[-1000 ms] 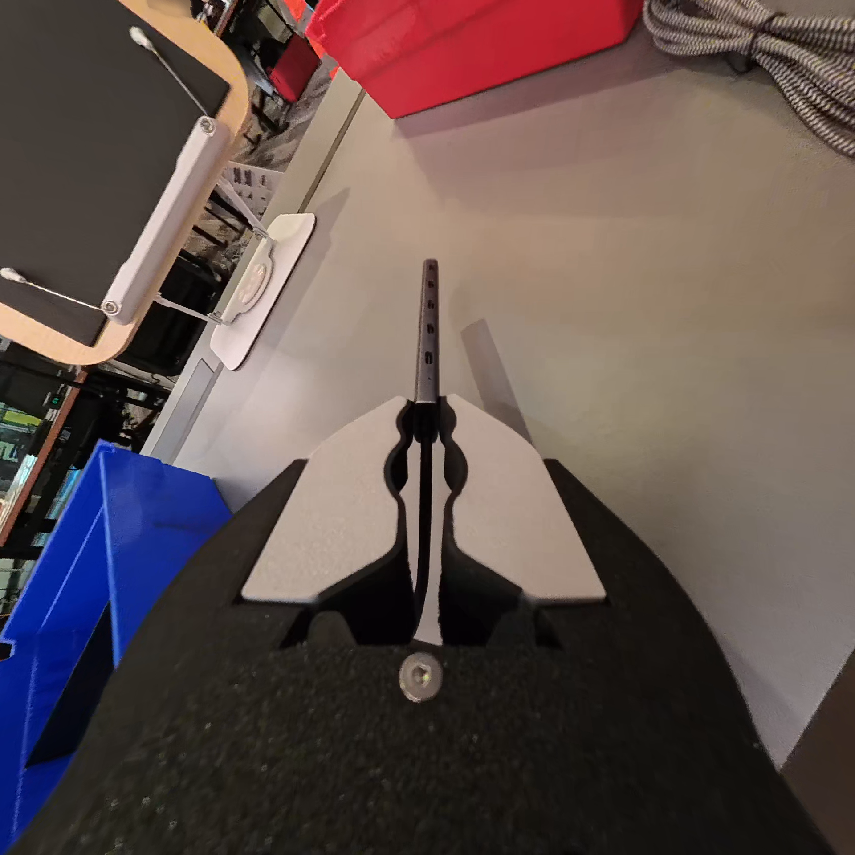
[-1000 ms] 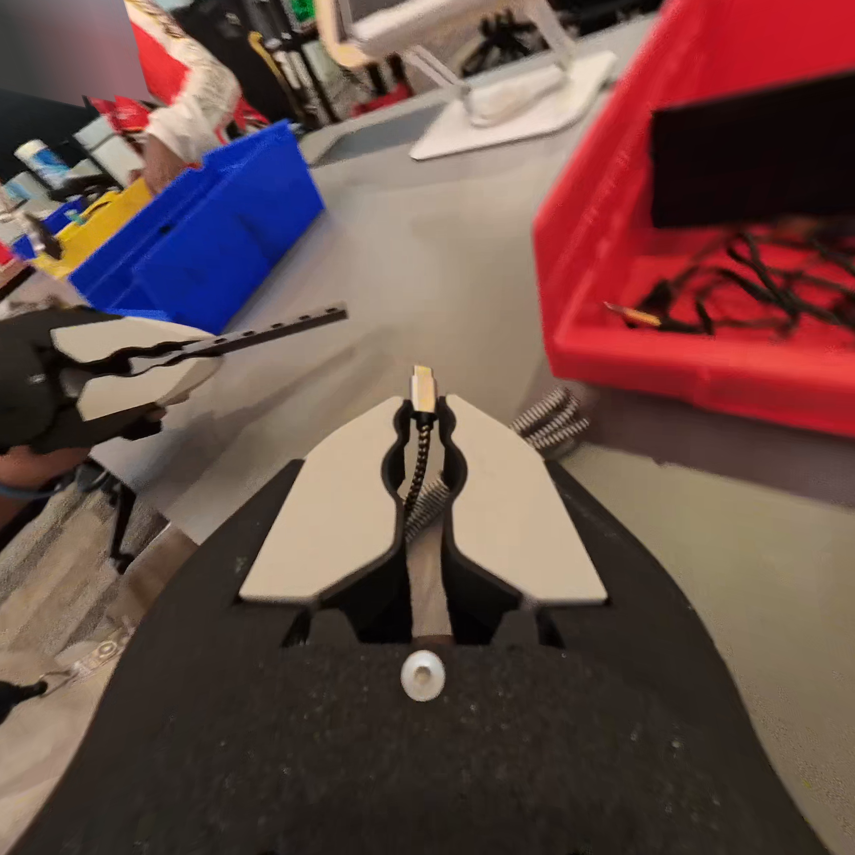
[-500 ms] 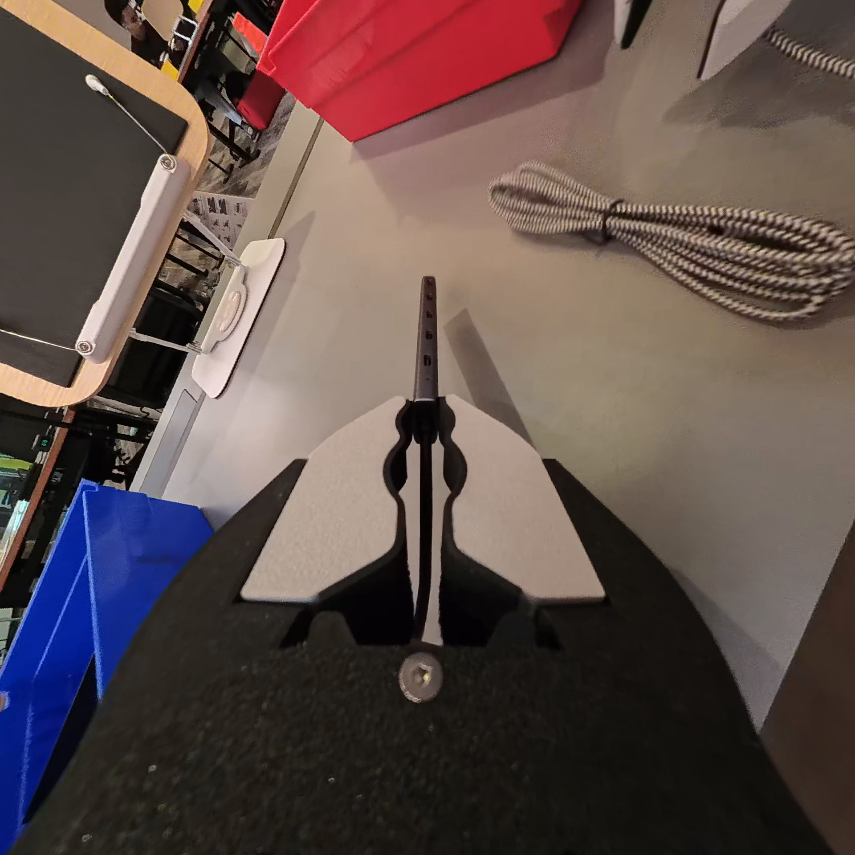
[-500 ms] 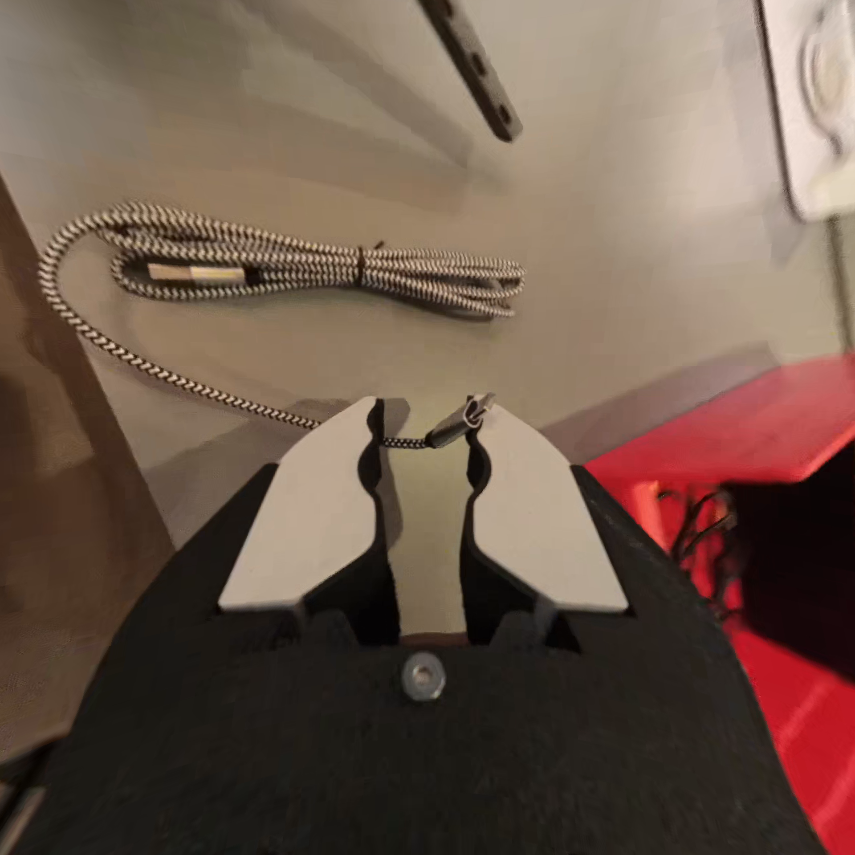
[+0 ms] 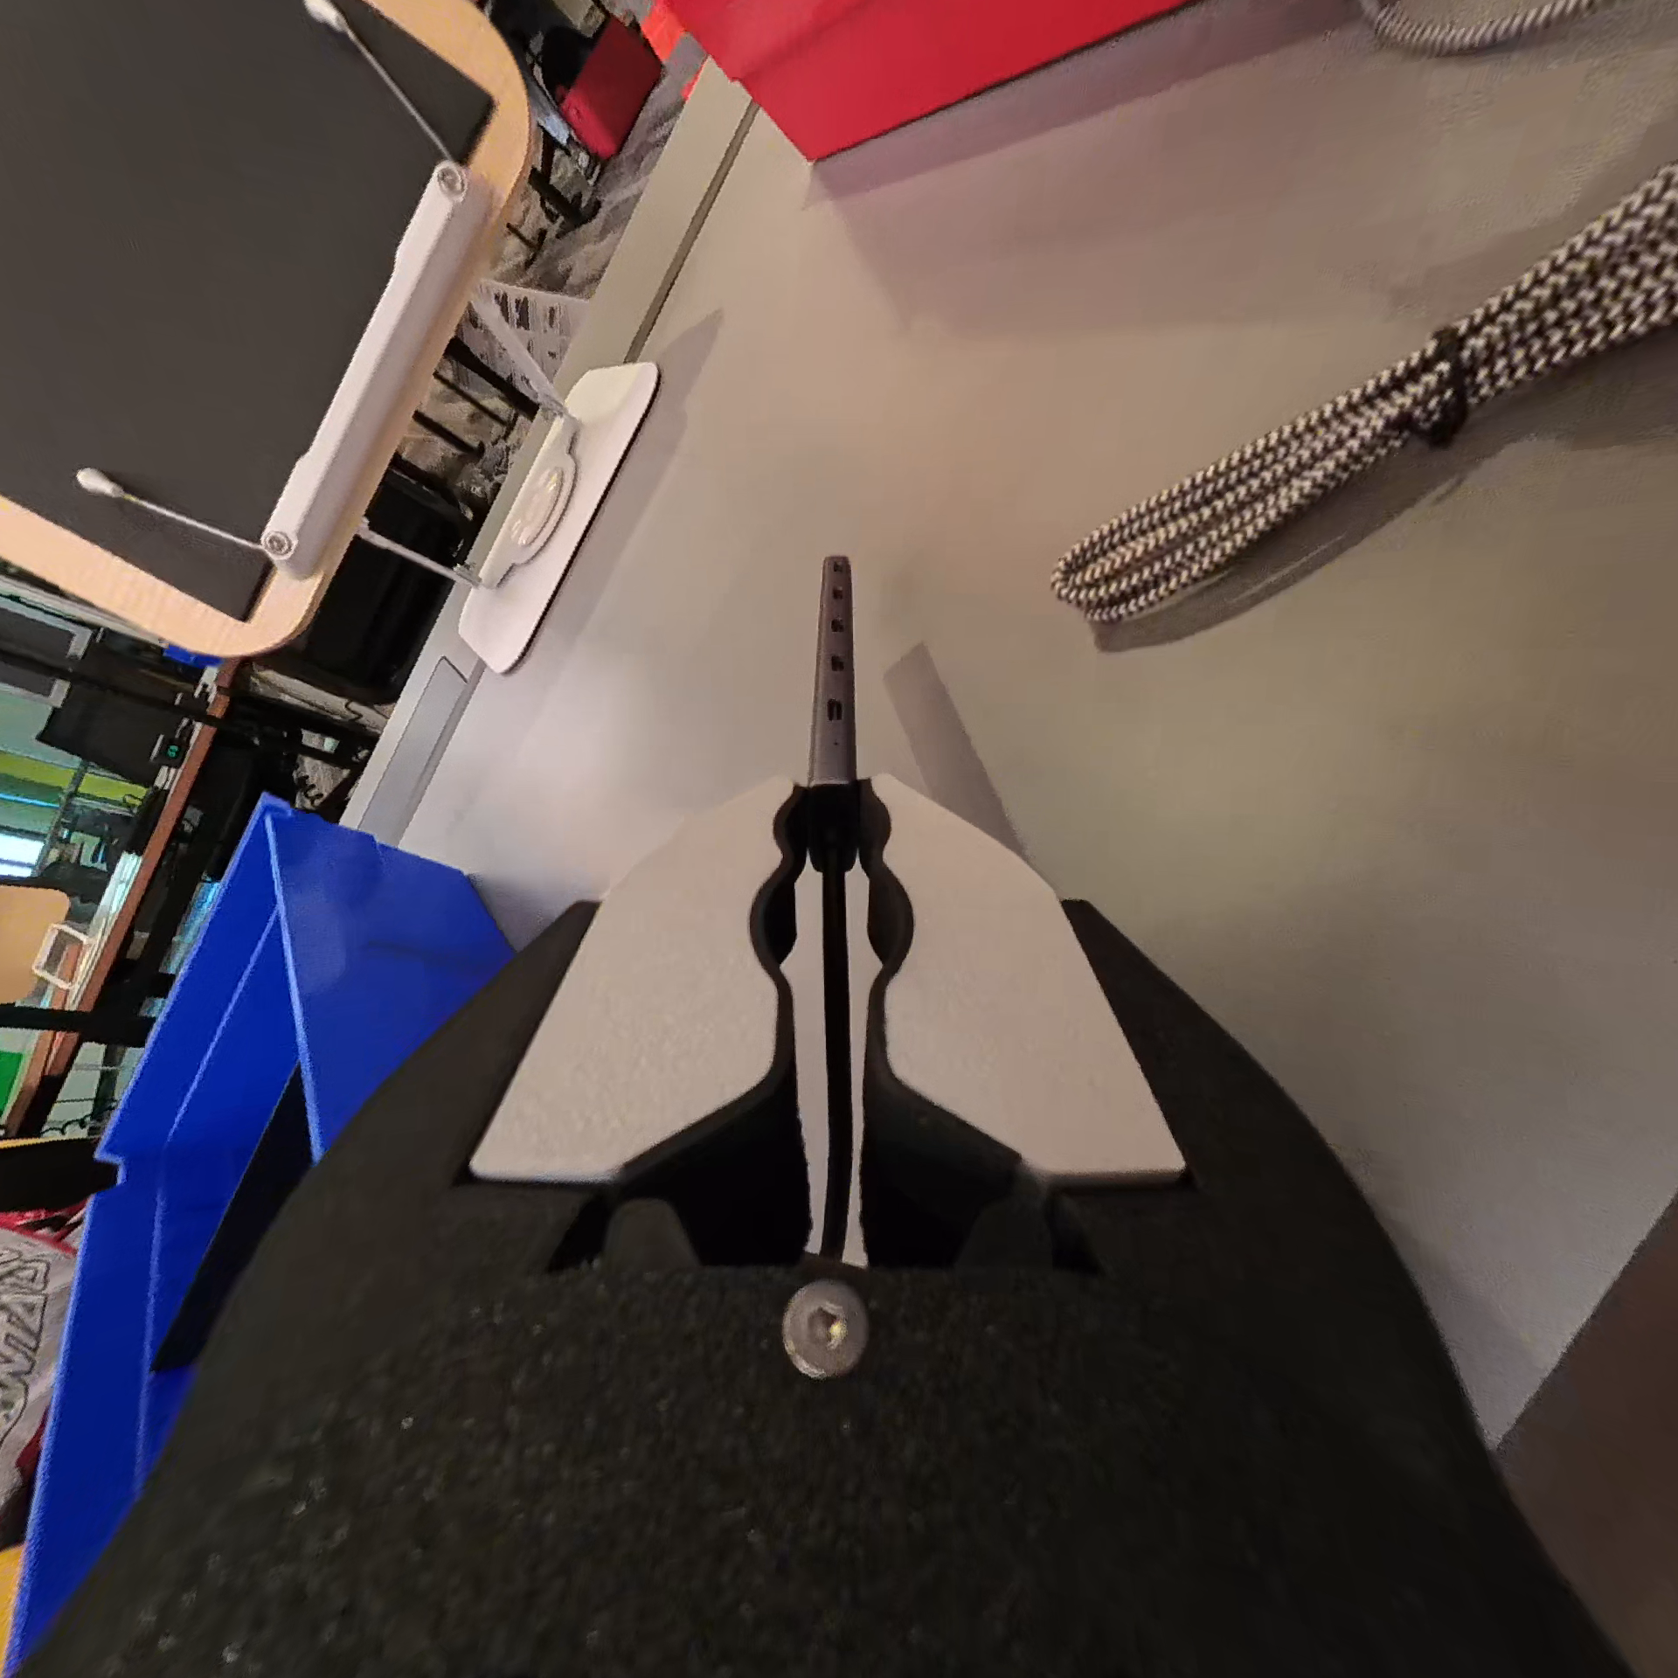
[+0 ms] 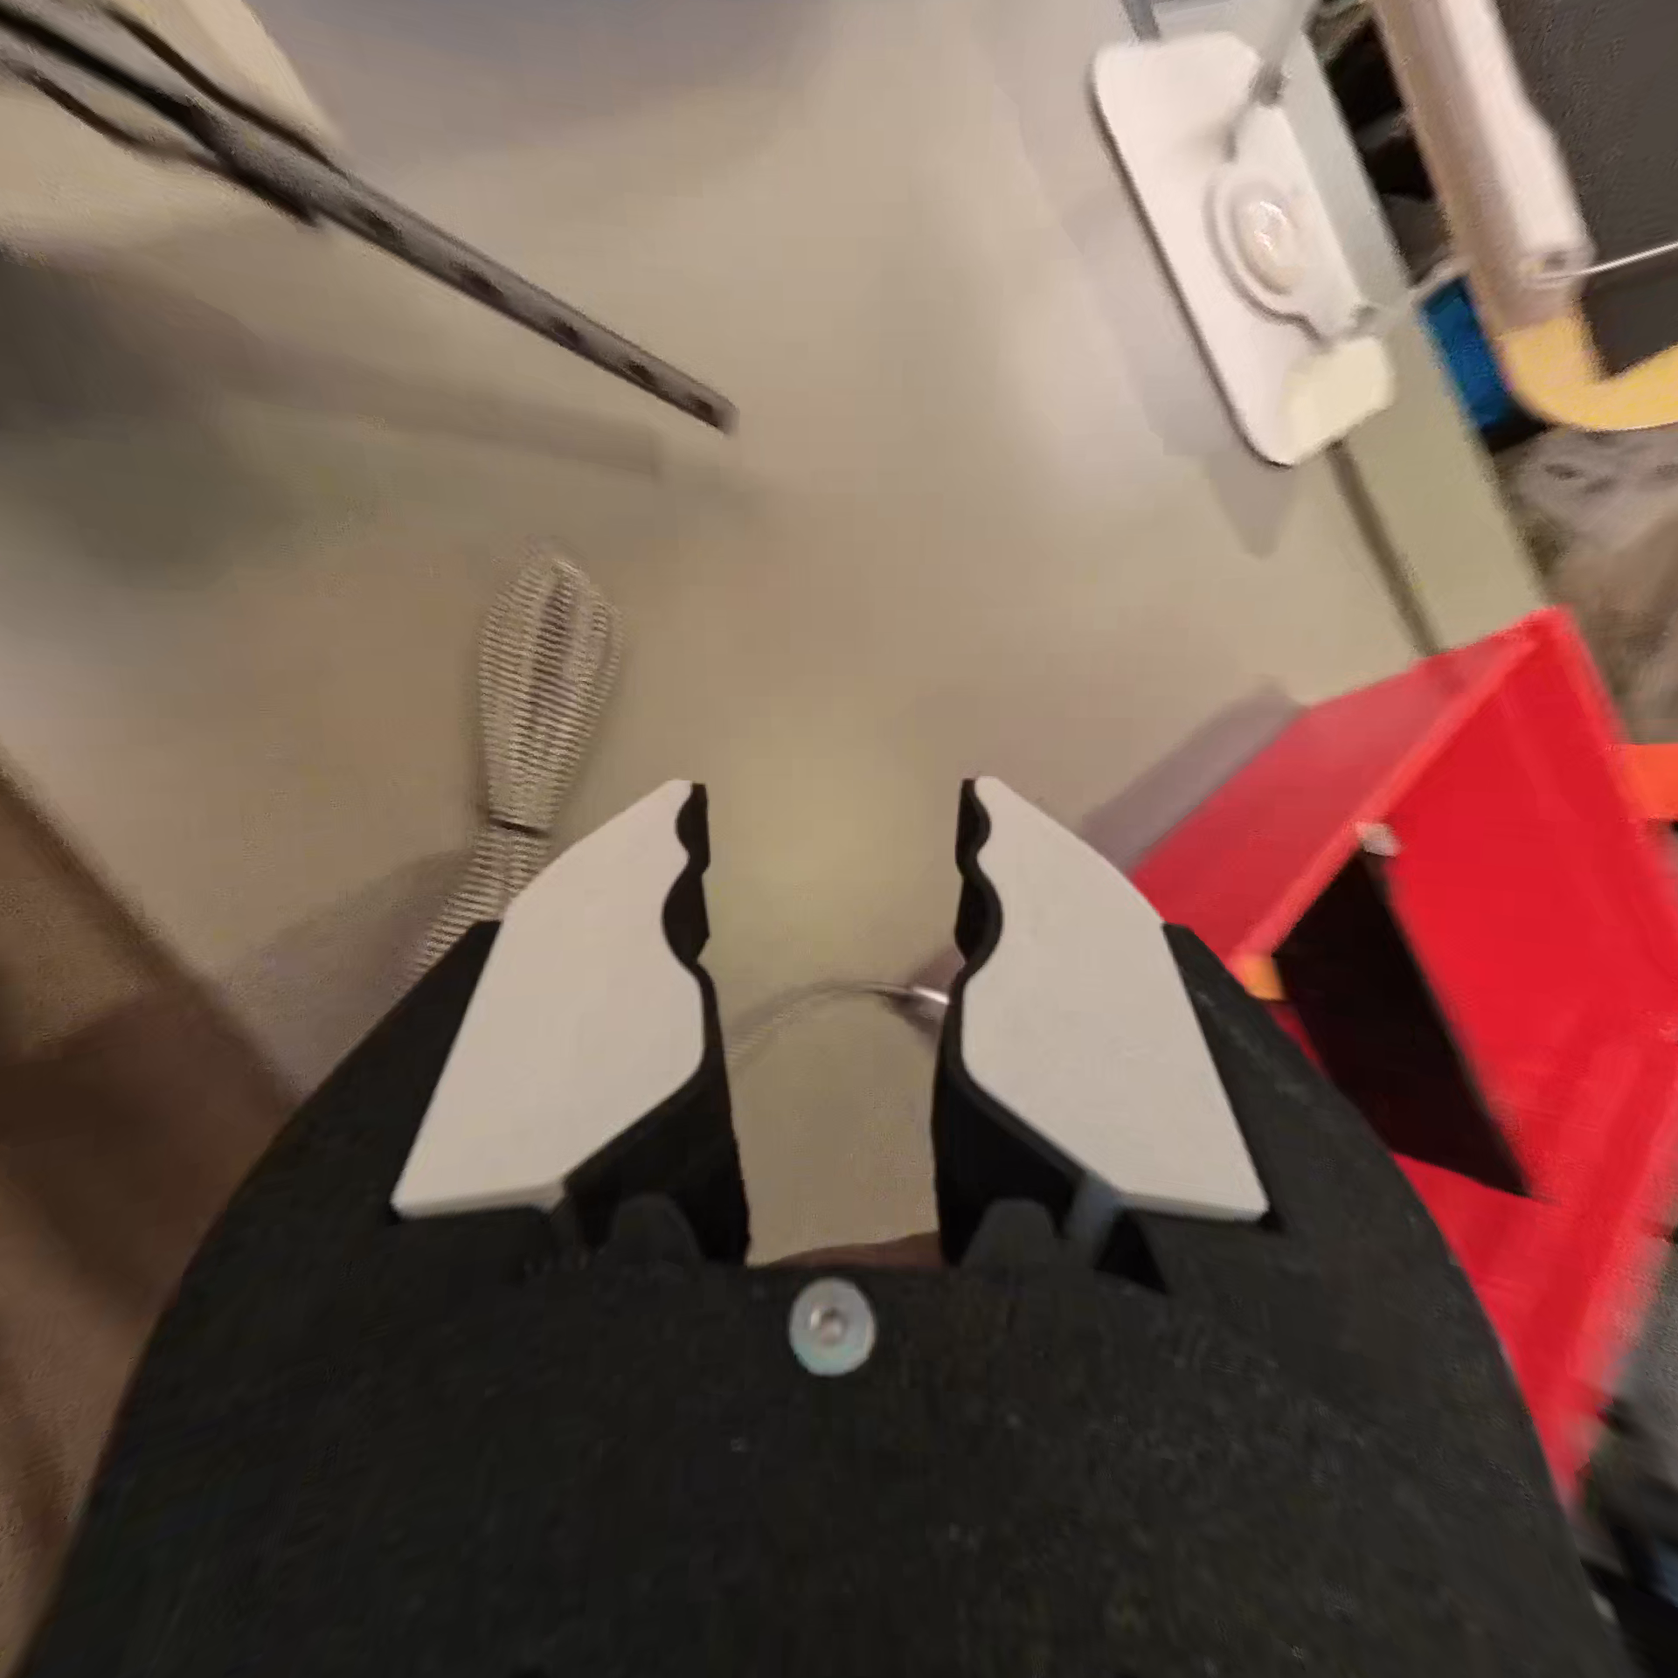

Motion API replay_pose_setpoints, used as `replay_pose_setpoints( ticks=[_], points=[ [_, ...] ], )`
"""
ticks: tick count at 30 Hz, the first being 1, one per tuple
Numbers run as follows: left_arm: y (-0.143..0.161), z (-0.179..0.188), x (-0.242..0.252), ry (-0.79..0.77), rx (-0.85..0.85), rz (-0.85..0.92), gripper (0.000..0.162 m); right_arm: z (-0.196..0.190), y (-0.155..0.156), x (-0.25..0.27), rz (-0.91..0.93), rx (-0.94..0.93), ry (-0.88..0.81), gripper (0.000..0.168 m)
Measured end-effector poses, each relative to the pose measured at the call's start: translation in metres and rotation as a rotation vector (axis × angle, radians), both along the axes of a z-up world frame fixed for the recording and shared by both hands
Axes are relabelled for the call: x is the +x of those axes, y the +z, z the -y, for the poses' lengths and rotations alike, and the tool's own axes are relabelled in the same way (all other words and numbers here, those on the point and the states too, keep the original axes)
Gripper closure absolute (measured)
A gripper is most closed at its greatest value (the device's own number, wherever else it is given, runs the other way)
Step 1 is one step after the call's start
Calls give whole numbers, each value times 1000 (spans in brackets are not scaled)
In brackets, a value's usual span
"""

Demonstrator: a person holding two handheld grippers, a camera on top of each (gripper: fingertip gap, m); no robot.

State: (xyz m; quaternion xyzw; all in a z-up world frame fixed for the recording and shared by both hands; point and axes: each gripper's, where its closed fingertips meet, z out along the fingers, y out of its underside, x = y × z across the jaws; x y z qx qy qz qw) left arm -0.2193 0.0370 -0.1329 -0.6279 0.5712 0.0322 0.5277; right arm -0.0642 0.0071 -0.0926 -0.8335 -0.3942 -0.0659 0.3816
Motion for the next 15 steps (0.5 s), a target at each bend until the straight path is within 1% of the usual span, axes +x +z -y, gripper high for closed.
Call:
replay_pose_setpoints(
  ticks=[1, 2, 3, 6, 7, 8, 9, 11, 12, 13, 15],
  points=[
    [-1, 0, -2, 2, -9, 2, 152, 14, -7, -16, -89, -41, 8, 118],
    [-3, -1, -3, 3, -19, 6, 152, 29, -19, -29, -140, -106, 18, 118],
    [-4, -1, -3, 0, -30, 12, 152, 41, -34, -35, -154, -159, 7, 117],
    [-9, 1, -1, -22, -75, 33, 152, 59, -81, -34, -156, -291, -87, 117],
    [-10, 2, 0, -31, -86, 37, 152, 66, -92, -37, -168, -337, -91, 119],
    [-11, 3, 1, -37, -89, 38, 152, 68, -100, -36, -158, -352, -104, 131],
    [-11, 3, 2, -42, -86, 39, 152, 68, -101, -32, -144, -342, -117, 149],
    [-9, 2, 4, -48, -85, 44, 152, 70, -94, -21, -102, -348, -123, 154],
    [-8, 2, 4, -49, -86, 50, 152, 66, -81, -13, -80, -301, -107, 155],
    [-8, 2, 4, -49, -88, 52, 152, 63, -62, -5, -73, -256, -96, 155],
    [-8, 1, 5, -48, -88, 54, 152, 54, -6, 16, -57, -127, -61, 156]
  ],
)
